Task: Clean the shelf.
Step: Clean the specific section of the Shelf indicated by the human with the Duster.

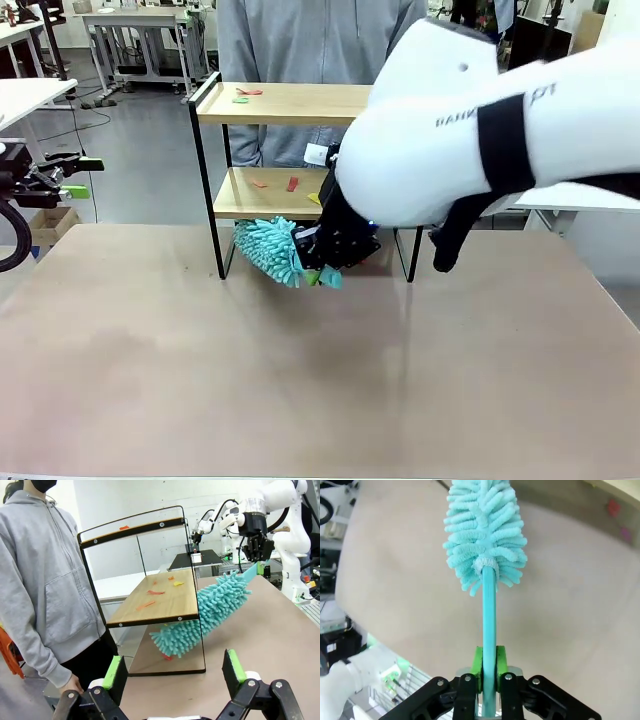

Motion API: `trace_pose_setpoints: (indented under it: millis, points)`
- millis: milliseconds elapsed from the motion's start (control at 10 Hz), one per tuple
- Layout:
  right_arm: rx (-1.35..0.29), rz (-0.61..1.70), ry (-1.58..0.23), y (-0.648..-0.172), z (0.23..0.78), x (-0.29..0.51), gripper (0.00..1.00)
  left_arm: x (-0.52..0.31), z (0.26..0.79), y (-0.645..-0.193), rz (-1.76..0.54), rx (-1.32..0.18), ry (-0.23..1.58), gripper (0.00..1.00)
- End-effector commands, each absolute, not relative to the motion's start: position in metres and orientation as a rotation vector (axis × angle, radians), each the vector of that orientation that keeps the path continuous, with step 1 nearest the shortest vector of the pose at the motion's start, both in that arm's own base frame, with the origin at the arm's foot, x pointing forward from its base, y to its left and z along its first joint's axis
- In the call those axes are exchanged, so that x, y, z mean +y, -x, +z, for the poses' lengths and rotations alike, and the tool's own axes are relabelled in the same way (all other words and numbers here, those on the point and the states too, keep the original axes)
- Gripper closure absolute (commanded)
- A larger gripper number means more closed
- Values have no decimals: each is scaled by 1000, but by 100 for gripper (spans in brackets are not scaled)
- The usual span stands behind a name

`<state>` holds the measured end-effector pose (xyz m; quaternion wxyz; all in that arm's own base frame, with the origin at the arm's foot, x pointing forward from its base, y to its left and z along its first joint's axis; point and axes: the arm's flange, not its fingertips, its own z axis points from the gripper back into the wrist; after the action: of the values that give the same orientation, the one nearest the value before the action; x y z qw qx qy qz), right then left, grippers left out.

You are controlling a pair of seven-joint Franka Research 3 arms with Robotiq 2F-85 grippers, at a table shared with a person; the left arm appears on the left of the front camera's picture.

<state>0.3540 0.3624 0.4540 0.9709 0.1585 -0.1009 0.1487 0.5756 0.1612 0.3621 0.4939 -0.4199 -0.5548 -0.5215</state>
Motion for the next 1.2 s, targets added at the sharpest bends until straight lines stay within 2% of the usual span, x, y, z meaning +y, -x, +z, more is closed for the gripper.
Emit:
trace_pose_setpoints:
  millis: [0, 200, 300, 500, 700, 1100]
  points:
    - [-251, 233, -248, -362, 450, 391, 87, 159, 364, -574, -1269, -1346, 1009, 0]
    - [-288, 242, -246, -363, 446, 407, 87, 159, 364, -574, -1269, -1346, 1009, 0]
    - [-233, 263, -270, -357, 443, 377, 87, 159, 364, -574, -1269, -1346, 1009, 0]
    - [-233, 263, -270, -357, 443, 377, 87, 159, 364, -574, -1269, -1346, 1009, 0]
    - [-262, 295, -223, -352, 442, 410, 87, 159, 364, -574, -1269, -1346, 1009, 0]
    - [-299, 198, -218, -343, 444, 444, 87, 159, 364, -574, -1269, -1346, 1009, 0]
